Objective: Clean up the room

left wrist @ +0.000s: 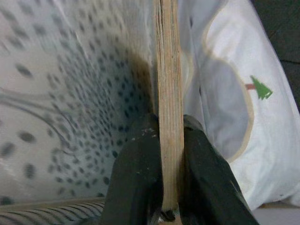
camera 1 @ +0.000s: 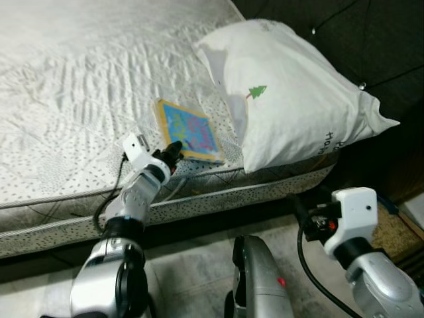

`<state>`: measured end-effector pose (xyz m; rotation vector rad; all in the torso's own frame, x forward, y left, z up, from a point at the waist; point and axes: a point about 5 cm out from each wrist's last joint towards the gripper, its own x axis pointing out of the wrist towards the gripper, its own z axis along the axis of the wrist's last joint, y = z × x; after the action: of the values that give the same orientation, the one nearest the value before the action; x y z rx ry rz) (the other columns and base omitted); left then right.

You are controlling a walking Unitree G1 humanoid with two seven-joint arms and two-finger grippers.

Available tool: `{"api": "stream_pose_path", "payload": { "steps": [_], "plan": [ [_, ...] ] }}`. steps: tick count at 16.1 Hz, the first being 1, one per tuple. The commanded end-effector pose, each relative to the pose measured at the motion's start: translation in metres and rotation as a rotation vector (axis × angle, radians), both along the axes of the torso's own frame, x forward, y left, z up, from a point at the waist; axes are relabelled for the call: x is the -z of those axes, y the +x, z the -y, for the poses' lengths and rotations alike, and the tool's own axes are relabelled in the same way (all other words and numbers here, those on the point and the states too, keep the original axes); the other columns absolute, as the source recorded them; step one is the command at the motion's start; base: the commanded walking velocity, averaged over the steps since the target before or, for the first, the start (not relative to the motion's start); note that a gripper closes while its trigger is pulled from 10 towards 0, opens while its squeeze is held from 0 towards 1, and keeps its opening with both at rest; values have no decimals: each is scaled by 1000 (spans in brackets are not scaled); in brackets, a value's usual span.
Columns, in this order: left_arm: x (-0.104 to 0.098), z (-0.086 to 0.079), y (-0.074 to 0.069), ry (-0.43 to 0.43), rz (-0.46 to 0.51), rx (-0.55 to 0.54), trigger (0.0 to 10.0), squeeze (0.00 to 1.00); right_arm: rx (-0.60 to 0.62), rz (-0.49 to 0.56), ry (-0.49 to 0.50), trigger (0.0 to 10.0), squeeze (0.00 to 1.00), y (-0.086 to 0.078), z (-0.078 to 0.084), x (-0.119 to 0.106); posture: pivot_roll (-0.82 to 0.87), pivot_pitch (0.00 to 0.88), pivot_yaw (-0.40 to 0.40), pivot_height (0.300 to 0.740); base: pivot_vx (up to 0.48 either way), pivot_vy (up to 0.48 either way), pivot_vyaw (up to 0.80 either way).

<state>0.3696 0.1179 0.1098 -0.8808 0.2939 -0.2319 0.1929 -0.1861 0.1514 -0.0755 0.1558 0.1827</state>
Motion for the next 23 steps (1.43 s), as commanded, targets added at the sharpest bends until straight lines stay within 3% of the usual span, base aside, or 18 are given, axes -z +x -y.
{"api": "stream_pose_path", "payload": {
  "steps": [1, 3, 4, 7, 9, 10, 13, 21, 22, 23],
  "plan": [
    [0, 9, 0, -29, -7, 39, 10000, 0, 15, -12, -9, 10000, 0, -5, 5, -1, -317, 209, -114, 534, 0, 0, 0],
    [0, 32, 2, -77, -79, 143, 10000, 0, 9, -22, -17, 10000, 0, -5, 5, -4, -321, 209, -124, 534, 0, 0, 0],
    [1, 41, 0, -58, -90, 188, 10000, 0, 1, -24, -17, 10000, 0, -3, 3, -4, -319, 208, -126, 534, 0, 0, 0],
    [6, 42, -1, -42, -105, 189, 10000, 0, -8, -34, -15, 10000, 0, -4, 2, -3, -313, 206, -130, 534, 0, 0, 0],
    [12, 34, -2, -15, -122, 173, 10000, 0, -14, -42, -14, 10000, 0, -4, 2, -3, -310, 205, -133, 534, 0, 0, 0],
    [15, 25, -1, 29, -123, 145, 10000, 102, -18, -47, -13, 10000, 0, -3, 2, -2, -307, 202, -133, 534, 0, 0, 0],
    [11, 1, 5, 87, -85, 17, 10000, 4, -19, -45, -12, 10000, 0, 0, 2, -1, -304, 195, -131, 534, 0, 0, 0],
    [14, -24, 6, 142, -93, -45, 10000, 27, -15, -36, -26, 10000, 0, 5, 6, -2, -316, 187, -139, 534, 0, 0, 0],
    [16, -24, 5, 154, -119, -24, 10000, 859, -16, -33, -27, 10000, 0, 6, 6, -2, -317, 187, -139, 534, 0, 0, 0],
    [16, -24, 5, 153, -125, -21, 10000, 859, -17, -31, -28, 10000, 0, 7, 6, -2, -317, 187, -139, 534, 0, 0, 0]
  ]
}}
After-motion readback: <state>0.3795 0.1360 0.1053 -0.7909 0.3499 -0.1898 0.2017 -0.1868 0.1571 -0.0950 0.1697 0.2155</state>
